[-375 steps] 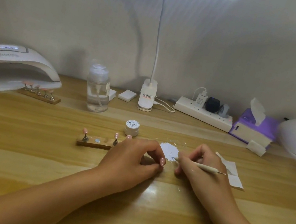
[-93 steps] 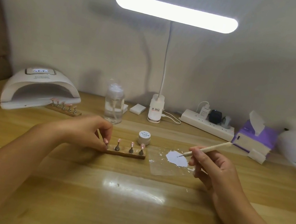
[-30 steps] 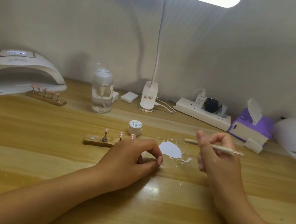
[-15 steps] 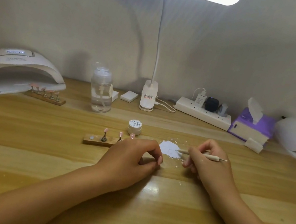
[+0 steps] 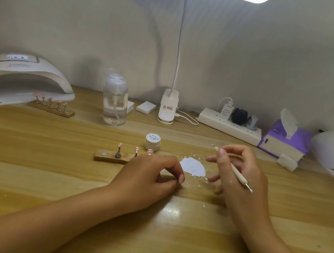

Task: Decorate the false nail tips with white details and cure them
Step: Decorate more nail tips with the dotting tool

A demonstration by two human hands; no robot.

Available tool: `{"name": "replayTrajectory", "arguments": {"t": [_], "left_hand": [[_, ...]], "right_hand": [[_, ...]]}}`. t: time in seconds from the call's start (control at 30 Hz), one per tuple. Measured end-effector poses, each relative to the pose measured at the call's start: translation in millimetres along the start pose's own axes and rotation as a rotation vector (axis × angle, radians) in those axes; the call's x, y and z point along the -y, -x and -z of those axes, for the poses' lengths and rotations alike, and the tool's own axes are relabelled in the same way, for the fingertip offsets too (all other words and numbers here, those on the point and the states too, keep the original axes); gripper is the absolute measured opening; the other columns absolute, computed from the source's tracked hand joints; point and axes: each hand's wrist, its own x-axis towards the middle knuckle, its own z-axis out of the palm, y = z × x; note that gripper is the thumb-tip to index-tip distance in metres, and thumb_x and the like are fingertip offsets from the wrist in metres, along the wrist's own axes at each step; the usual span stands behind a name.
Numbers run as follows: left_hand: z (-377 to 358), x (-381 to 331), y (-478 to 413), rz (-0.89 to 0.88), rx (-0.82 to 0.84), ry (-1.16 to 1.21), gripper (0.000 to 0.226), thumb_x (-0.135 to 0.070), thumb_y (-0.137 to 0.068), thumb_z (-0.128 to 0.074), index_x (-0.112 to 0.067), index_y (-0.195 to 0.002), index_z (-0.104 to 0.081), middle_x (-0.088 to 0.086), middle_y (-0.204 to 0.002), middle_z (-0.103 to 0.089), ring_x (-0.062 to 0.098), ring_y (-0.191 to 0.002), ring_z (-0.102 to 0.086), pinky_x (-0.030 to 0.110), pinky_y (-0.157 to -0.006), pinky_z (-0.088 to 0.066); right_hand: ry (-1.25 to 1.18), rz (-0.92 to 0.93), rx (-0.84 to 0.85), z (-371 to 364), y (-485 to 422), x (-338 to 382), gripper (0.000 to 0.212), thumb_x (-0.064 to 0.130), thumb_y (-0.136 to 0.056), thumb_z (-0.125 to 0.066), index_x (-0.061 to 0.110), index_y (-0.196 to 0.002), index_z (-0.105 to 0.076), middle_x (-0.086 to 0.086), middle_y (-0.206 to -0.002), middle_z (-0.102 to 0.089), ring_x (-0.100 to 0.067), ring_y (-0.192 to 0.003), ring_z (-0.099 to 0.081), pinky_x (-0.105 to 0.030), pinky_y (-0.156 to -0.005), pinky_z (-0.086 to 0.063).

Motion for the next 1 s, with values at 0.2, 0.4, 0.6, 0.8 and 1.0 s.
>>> {"name": "replayTrajectory", "arguments": {"t": [0.2, 0.4, 0.6, 0.8, 1.0], "left_hand": [[0.8, -0.3, -0.3, -0.005, 0.001, -0.012, 0.023, -0.018, -0.085, -0.068, -0.039, -0.079, -0.062, -0.041, -0.070, -0.057, 0.003, -0.057, -0.055, -0.001, -0.078, -0.030], [1.3, -1.9, -0.2, 0.015, -0.005, 0.018, 0.023, -0.016, -0.086, -0.071, -0.036, -0.078, -0.062, -0.043, -0.063, -0.055, -0.001, -0.053, -0.055, 0.011, -0.097, -0.027], [1.6, -1.2, -1.9, 0.044, 0.000, 0.026, 0.020, -0.020, -0.084, -0.072, -0.037, -0.078, -0.064, -0.041, -0.067, -0.059, 0.000, -0.056, -0.059, -0.001, -0.093, -0.020], [1.4, -2.1, -1.0, 0.035, -0.001, -0.005, 0.023, -0.021, -0.085, -0.072, -0.038, -0.076, -0.061, -0.045, -0.056, -0.052, 0.000, -0.058, -0.062, -0.007, -0.085, -0.017], [0.5, -1.6, -1.7, 0.034, -0.007, 0.037, 0.019, -0.020, -0.085, -0.072, -0.036, -0.078, -0.064, -0.043, -0.065, -0.058, 0.000, -0.057, -0.063, 0.025, -0.105, -0.028]], "right_hand": [[-0.362, -0.377, 0.100, -18.2, 13.2, 7.7, 0.021, 0.024, -0.090, -0.070, 0.012, -0.085, -0.053, -0.006, -0.056, -0.064, -0.010, -0.040, -0.047, -0.019, -0.037, -0.035], [-0.380, -0.373, 0.079, -19.2, 15.2, 5.1, 0.028, 0.003, -0.083, -0.061, 0.014, -0.062, -0.046, -0.013, -0.050, -0.059, -0.015, -0.042, -0.050, -0.022, -0.040, -0.040], [-0.373, -0.344, 0.114, -21.3, 14.9, 3.6, 0.037, 0.001, -0.080, -0.059, 0.023, -0.052, -0.046, -0.015, -0.051, -0.061, -0.014, -0.042, -0.054, -0.021, -0.040, -0.042], [-0.370, -0.338, 0.141, -22.0, 15.5, 2.7, 0.025, 0.000, -0.080, -0.059, 0.012, -0.063, -0.045, -0.016, -0.052, -0.062, -0.013, -0.043, -0.057, -0.020, -0.042, -0.043], [-0.352, -0.341, 0.137, -22.3, 15.3, 3.2, 0.025, -0.002, -0.082, -0.059, 0.010, -0.065, -0.046, -0.017, -0.053, -0.062, -0.013, -0.043, -0.057, -0.020, -0.042, -0.044]]}}
